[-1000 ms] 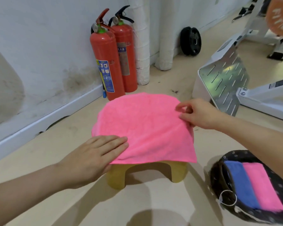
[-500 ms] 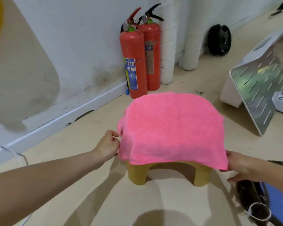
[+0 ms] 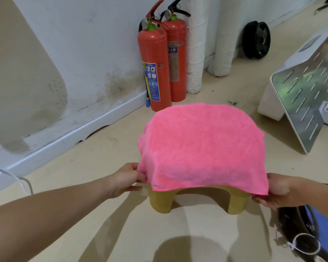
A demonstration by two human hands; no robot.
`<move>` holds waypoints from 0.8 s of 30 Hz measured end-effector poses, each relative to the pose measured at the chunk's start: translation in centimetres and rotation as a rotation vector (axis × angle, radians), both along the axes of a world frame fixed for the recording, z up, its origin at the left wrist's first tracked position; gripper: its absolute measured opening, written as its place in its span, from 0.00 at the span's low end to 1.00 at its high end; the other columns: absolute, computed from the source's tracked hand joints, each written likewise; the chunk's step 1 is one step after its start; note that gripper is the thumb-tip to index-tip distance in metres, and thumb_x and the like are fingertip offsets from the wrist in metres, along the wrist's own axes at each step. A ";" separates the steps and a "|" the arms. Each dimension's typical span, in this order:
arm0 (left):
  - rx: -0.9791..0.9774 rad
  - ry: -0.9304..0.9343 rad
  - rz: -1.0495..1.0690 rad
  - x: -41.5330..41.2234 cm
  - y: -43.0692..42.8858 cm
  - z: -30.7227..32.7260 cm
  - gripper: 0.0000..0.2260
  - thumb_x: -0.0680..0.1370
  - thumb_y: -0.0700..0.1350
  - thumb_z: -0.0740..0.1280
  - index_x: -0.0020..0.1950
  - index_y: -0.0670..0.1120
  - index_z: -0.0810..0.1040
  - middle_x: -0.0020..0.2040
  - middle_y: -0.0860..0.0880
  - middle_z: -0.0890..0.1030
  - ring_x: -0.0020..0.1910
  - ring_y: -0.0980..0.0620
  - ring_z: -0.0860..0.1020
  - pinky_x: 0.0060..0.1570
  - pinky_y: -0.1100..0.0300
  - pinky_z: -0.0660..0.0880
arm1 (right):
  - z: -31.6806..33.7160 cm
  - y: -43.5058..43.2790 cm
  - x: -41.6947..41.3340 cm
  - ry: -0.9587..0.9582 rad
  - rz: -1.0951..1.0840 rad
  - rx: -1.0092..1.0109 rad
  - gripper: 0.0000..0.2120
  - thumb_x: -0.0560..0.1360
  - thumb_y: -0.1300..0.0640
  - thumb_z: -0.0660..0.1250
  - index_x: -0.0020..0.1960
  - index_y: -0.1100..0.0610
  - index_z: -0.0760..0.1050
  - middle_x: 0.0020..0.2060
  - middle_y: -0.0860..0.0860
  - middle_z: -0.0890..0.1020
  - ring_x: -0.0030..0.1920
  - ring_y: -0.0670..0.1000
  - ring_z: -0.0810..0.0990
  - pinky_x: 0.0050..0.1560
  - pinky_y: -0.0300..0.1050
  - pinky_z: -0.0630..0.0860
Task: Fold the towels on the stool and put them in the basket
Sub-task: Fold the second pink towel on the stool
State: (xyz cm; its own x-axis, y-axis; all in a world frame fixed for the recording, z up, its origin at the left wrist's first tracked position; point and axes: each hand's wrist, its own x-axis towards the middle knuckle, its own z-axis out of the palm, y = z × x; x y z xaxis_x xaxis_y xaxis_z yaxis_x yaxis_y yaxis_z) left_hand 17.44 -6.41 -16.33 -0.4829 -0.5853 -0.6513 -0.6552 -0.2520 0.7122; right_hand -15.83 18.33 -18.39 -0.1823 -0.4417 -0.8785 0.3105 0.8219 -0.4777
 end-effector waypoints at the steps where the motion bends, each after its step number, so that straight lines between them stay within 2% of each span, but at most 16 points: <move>1: -0.022 0.013 0.019 0.1 -0.1 0.1 0.13 0.70 0.35 0.66 0.54 0.41 0.78 0.45 0.48 0.84 0.45 0.55 0.82 0.51 0.54 0.78 | -0.2 -0.1 0.0 0.010 0.005 0.002 0.06 0.80 0.62 0.60 0.53 0.64 0.74 0.31 0.57 0.77 0.26 0.49 0.76 0.24 0.38 0.77; 4: -0.104 0.058 0.083 0.6 -0.7 0.8 0.09 0.74 0.35 0.65 0.53 0.40 0.77 0.41 0.46 0.84 0.41 0.55 0.83 0.43 0.60 0.77 | -0.6 -0.1 0.1 0.066 0.068 0.009 0.09 0.81 0.61 0.58 0.56 0.63 0.74 0.31 0.57 0.77 0.26 0.47 0.74 0.23 0.37 0.74; 6: -0.103 0.109 0.140 0.8 -1.3 1.8 0.07 0.74 0.36 0.68 0.51 0.42 0.76 0.37 0.45 0.84 0.36 0.53 0.82 0.37 0.63 0.77 | -0.9 0.2 -0.1 0.140 0.024 -0.007 0.08 0.79 0.65 0.58 0.55 0.64 0.74 0.31 0.57 0.77 0.25 0.47 0.74 0.22 0.37 0.72; 8: -0.050 0.186 0.228 1.0 -1.8 3.2 0.09 0.75 0.38 0.70 0.52 0.44 0.73 0.37 0.44 0.83 0.31 0.51 0.80 0.31 0.63 0.76 | -1.0 0.3 -0.3 0.243 -0.034 -0.020 0.09 0.77 0.71 0.60 0.54 0.66 0.75 0.32 0.58 0.78 0.26 0.48 0.75 0.22 0.36 0.71; 11: -0.042 0.283 0.286 1.2 -2.8 5.5 0.08 0.75 0.38 0.69 0.49 0.47 0.73 0.35 0.45 0.77 0.24 0.52 0.73 0.28 0.62 0.72 | -1.2 0.2 -0.5 0.330 -0.092 -0.037 0.08 0.75 0.72 0.63 0.53 0.70 0.76 0.36 0.59 0.78 0.32 0.52 0.75 0.24 0.38 0.73; 14: -0.089 0.306 0.148 1.7 -3.6 7.5 0.05 0.75 0.39 0.68 0.42 0.48 0.78 0.31 0.46 0.72 0.25 0.52 0.69 0.30 0.62 0.69 | -1.3 -0.1 -1.3 0.432 -0.201 -0.075 0.07 0.73 0.73 0.65 0.50 0.75 0.75 0.37 0.61 0.78 0.34 0.55 0.76 0.32 0.42 0.76; 16: -0.156 0.178 -0.026 2.5 -3.6 7.8 0.04 0.76 0.39 0.68 0.42 0.46 0.81 0.32 0.46 0.73 0.27 0.51 0.70 0.31 0.62 0.71 | -1.0 0.0 -1.3 0.372 -0.223 -0.083 0.06 0.75 0.71 0.63 0.51 0.72 0.73 0.38 0.61 0.76 0.32 0.55 0.75 0.31 0.42 0.76; 18: -0.234 -0.034 -0.197 3.6 -3.2 6.7 0.04 0.77 0.39 0.67 0.45 0.44 0.81 0.32 0.45 0.76 0.29 0.48 0.76 0.33 0.61 0.73 | -0.7 0.4 -0.7 0.208 -0.191 -0.019 0.06 0.78 0.65 0.61 0.53 0.67 0.71 0.42 0.61 0.76 0.31 0.55 0.76 0.29 0.44 0.78; 20: -0.246 -0.165 -0.319 4.5 -2.5 5.3 0.06 0.79 0.37 0.63 0.47 0.43 0.80 0.33 0.45 0.77 0.32 0.46 0.81 0.32 0.62 0.71 | -0.6 0.6 -0.2 0.080 -0.135 0.005 0.07 0.79 0.62 0.59 0.54 0.64 0.72 0.42 0.60 0.78 0.32 0.56 0.78 0.32 0.46 0.80; 22: -0.245 -0.233 -0.391 4.7 -2.2 4.4 0.08 0.79 0.35 0.61 0.45 0.42 0.78 0.33 0.46 0.78 0.34 0.46 0.82 0.29 0.63 0.68 | -0.6 0.4 0.2 0.077 -0.123 -0.025 0.08 0.79 0.63 0.59 0.52 0.65 0.75 0.38 0.59 0.79 0.31 0.53 0.77 0.29 0.43 0.80; 24: -0.277 -0.277 -0.433 4.5 -2.1 4.2 0.09 0.78 0.34 0.59 0.43 0.43 0.77 0.32 0.46 0.77 0.33 0.46 0.82 0.26 0.64 0.65 | -0.9 0.0 0.6 0.231 -0.150 -0.039 0.06 0.77 0.67 0.61 0.47 0.67 0.76 0.35 0.59 0.78 0.29 0.51 0.75 0.26 0.40 0.75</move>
